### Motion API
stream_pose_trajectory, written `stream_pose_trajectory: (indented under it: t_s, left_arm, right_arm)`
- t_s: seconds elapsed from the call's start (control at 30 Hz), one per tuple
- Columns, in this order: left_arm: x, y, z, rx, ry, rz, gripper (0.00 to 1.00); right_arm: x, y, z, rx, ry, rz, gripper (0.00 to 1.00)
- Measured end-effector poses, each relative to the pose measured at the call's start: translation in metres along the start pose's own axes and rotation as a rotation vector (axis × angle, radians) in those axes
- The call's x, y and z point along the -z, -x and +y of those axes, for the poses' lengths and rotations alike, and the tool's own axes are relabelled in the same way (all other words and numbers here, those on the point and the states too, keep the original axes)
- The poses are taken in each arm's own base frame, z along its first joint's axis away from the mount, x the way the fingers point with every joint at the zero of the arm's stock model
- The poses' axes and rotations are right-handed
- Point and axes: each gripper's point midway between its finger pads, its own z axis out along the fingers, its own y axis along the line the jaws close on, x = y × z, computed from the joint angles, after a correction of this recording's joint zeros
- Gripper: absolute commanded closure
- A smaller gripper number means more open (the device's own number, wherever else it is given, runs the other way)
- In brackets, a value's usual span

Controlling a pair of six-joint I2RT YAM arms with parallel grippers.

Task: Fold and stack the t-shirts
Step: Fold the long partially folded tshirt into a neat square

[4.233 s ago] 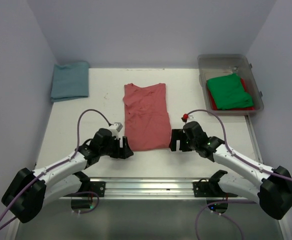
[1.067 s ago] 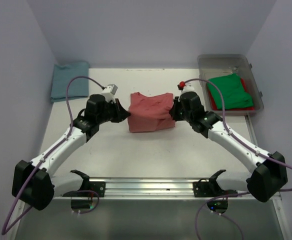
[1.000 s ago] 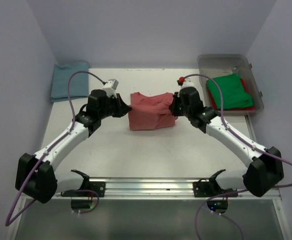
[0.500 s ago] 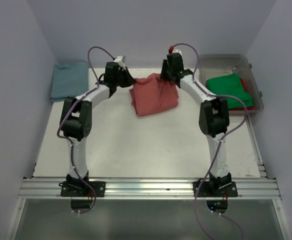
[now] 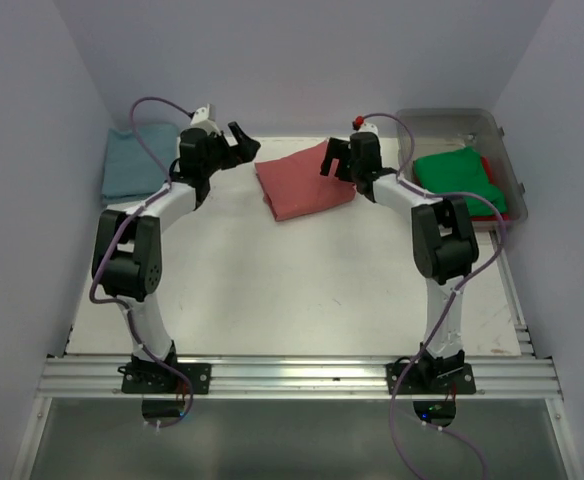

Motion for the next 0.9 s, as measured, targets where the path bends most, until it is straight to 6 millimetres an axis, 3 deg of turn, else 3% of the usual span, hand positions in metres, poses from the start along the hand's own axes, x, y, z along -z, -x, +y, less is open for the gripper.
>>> stream_pose_trajectory:
  t_s: [0.17, 0.37, 0.57, 0.8, 0.9]
  left_arm:
    - [0.014, 0.011, -0.021, -0.016, -0.074, -0.037, 0.00]
    - [0.014, -0.022, -0.012, -0.001, -0.083, 0.057, 0.00]
    - [0.003, -0.059, 0.020, 0.023, 0.028, 0.163, 0.00]
    - [-0.005, -0.096, 0.043, 0.048, 0.080, 0.258, 0.00]
    - [-0.007, -0.111, 0.046, 0.060, 0.069, 0.293, 0.00]
  right_arm:
    - [0.029, 0.041, 0.017, 0.011, 0.066, -0.138, 0.01]
    - [0.031, 0.036, 0.025, 0.050, 0.111, -0.097, 0.02]
    - [-0.007, 0.049, 0.036, 0.122, 0.106, -0.038, 0.01]
    - [-0.045, 0.021, 0.014, 0.208, 0.007, 0.089, 0.01]
    - [-0.051, 0.005, -0.002, 0.238, -0.050, 0.146, 0.01]
